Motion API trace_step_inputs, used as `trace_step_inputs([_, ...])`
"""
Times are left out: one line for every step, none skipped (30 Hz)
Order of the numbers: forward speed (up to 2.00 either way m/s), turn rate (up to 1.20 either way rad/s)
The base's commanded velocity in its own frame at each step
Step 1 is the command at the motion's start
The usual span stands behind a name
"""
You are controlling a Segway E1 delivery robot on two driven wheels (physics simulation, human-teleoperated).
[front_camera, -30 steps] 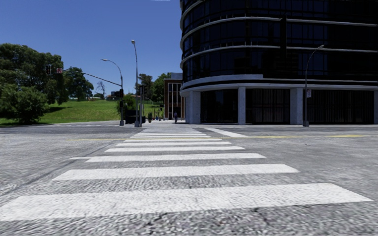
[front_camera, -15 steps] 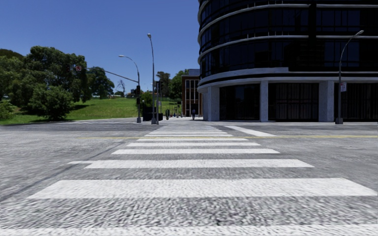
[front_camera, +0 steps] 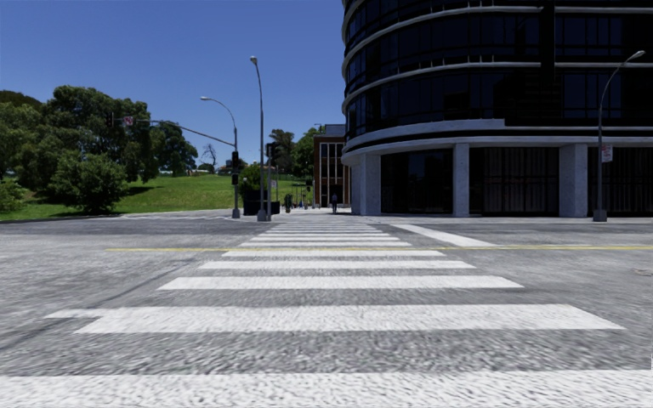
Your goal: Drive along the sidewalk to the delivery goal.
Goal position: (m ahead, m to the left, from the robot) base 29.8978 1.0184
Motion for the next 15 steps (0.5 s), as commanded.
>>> trace_step_inputs([1.57, 0.00])
trace_step_inputs([1.57, 0.00])
trace_step_inputs([1.57, 0.00])
trace_step_inputs([1.57, 0.00])
trace_step_inputs([1.57, 0.00])
trace_step_inputs([1.57, 0.00])
trace_step_inputs([1.57, 0.00])
trace_step_inputs([1.57, 0.00])
trace_step_inputs([2.00, 0.00])
trace_step_inputs([2.00, 0.00])
trace_step_inputs([2.00, 0.00])
trace_step_inputs([2.00, 0.00])
trace_step_inputs([2.00, 0.00])
trace_step_inputs([2.00, 0.00])
trace_step_inputs([2.00, 0.00])
